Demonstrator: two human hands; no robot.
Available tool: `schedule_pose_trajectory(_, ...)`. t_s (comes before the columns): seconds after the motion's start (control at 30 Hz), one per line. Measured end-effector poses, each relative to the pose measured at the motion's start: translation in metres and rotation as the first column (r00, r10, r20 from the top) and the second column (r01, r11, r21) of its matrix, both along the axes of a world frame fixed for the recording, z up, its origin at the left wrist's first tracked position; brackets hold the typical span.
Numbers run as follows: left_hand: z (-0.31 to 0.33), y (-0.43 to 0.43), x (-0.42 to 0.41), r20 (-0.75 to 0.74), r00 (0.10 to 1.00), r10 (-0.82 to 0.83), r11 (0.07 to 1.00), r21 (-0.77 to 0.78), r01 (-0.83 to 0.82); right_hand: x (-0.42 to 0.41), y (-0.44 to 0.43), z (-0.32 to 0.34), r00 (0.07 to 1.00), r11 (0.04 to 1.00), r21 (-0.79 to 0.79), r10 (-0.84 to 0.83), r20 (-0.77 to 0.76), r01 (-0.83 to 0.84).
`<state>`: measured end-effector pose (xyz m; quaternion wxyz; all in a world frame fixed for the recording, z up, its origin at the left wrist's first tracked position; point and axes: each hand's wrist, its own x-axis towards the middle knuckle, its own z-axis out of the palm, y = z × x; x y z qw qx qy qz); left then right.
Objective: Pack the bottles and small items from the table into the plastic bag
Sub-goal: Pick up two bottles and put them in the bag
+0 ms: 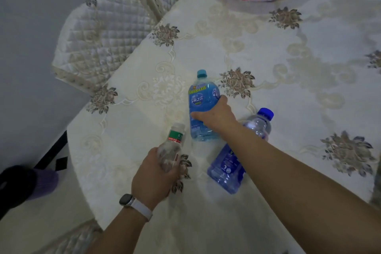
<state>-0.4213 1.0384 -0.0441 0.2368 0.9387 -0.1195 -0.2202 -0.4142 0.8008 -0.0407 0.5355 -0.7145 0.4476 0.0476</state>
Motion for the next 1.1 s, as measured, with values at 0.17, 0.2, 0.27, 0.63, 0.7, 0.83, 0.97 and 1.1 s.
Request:
schedule_pose_trajectory(0.17, 0.007, 0.013, 0.000, -0.027, 0.994, 0.106, 0.990, -0.088, -0.108, 0.003, 0.013, 0.001, 0.999, 0.998, 0.047, 0.036, 0.010, -0.036)
schedule_pose_trajectory(0.2, 0.009, 0.017, 0.000, -0.028, 0.992, 0.121, 0.987, -0.104, -0.123, 0.001, 0.017, 0.003, 0.999, 0.998, 0.041, 0.038, 0.025, -0.039)
schedule_pose_trajectory(0.27, 0.016, 0.025, 0.000, -0.032, 0.987, 0.155, 0.977, -0.141, -0.158, -0.005, 0.026, 0.009, 0.998, 0.999, 0.039, 0.027, 0.050, -0.029)
schedule_pose_trajectory(0.63, 0.081, 0.067, -0.021, -0.044, 0.974, 0.224, 0.882, -0.415, -0.222, -0.084, 0.082, 0.099, 0.949, 0.999, 0.033, -0.036, 0.313, 0.027)
schedule_pose_trajectory(0.7, 0.095, 0.076, -0.031, -0.051, 0.977, 0.208, 0.859, -0.468, -0.208, -0.107, 0.095, 0.118, 0.941, 0.998, 0.017, -0.056, 0.333, 0.053)
schedule_pose_trajectory(0.83, 0.121, 0.097, -0.054, -0.051, 0.987, 0.152, 0.809, -0.567, -0.154, -0.155, 0.126, 0.152, 0.931, 0.993, -0.035, -0.096, 0.353, 0.115)
schedule_pose_trajectory(0.97, 0.132, 0.118, -0.080, -0.061, 0.994, 0.089, 0.764, -0.637, -0.108, -0.212, 0.159, 0.170, 0.900, 0.969, -0.103, -0.167, 0.403, 0.225)
schedule_pose_trajectory(1.1, 0.137, 0.117, -0.117, -0.078, 0.997, 0.021, 0.728, -0.682, -0.068, -0.277, 0.181, 0.175, 0.889, 0.945, -0.136, -0.222, 0.401, 0.297)
